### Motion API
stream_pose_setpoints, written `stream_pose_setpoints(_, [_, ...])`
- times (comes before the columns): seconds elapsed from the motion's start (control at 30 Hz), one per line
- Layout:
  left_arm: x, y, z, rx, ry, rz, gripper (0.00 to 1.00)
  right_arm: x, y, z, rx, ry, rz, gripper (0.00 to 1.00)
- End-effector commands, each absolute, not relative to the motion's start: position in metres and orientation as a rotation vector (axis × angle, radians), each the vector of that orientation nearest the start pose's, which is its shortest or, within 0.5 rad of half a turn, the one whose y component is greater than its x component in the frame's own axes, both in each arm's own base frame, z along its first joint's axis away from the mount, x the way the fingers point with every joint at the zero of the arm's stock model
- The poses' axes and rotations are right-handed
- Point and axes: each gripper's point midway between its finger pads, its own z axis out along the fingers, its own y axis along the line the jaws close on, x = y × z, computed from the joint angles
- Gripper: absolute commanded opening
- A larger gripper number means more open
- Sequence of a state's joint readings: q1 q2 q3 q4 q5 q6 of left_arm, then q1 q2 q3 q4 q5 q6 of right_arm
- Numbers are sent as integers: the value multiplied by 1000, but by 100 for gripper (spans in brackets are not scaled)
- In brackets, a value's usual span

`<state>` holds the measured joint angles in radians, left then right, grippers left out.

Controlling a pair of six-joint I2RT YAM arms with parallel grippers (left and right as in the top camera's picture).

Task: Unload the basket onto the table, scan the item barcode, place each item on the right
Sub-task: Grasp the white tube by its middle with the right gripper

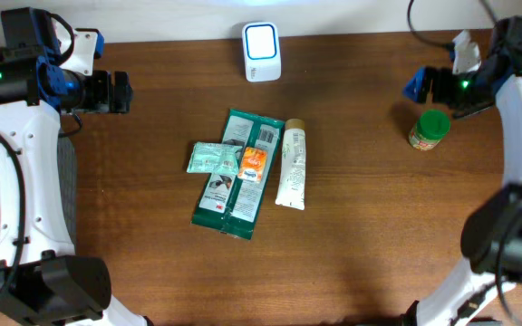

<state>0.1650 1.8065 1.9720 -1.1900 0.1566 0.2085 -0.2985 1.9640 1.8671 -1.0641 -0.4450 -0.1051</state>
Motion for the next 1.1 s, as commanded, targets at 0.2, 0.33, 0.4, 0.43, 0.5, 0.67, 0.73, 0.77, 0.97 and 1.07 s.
stream_pose_setpoints(0.2, [438, 46, 265, 96, 2566, -70, 99, 427, 92, 177, -31, 2736, 917, 82])
stream_pose_setpoints(0.33, [438, 46, 265, 96, 2566, -70, 99, 414, 137, 109, -2, 2911, 876, 70])
stream_pose_setpoints(0.4, [438, 46, 265, 96, 2566, -70, 99, 408, 152, 85, 14, 2966, 883, 67])
stream_pose_setpoints(0.43, [438, 46, 265, 96, 2566, -70, 99, 407, 155, 80, 5, 2972, 885, 66])
stream_pose_setpoints(0.5, [438, 46, 265, 96, 2566, -70, 99, 404, 160, 68, -13, 2980, 884, 65])
stream_pose_setpoints(0.67, [438, 46, 265, 96, 2566, -70, 99, 406, 162, 30, 17, 2943, 833, 57])
stream_pose_setpoints(0.73, [438, 46, 265, 96, 2566, -70, 99, 403, 173, 23, -27, 2922, 859, 56])
stream_pose_setpoints(0.77, [438, 46, 265, 96, 2566, -71, 99, 402, 176, 23, -38, 2918, 867, 56])
stream_pose_setpoints(0.97, [438, 46, 265, 96, 2566, -70, 99, 404, 184, 27, -67, 2902, 869, 6])
stream_pose_setpoints(1.07, [438, 46, 265, 96, 2566, -71, 99, 415, 171, 52, -62, 2907, 676, 4])
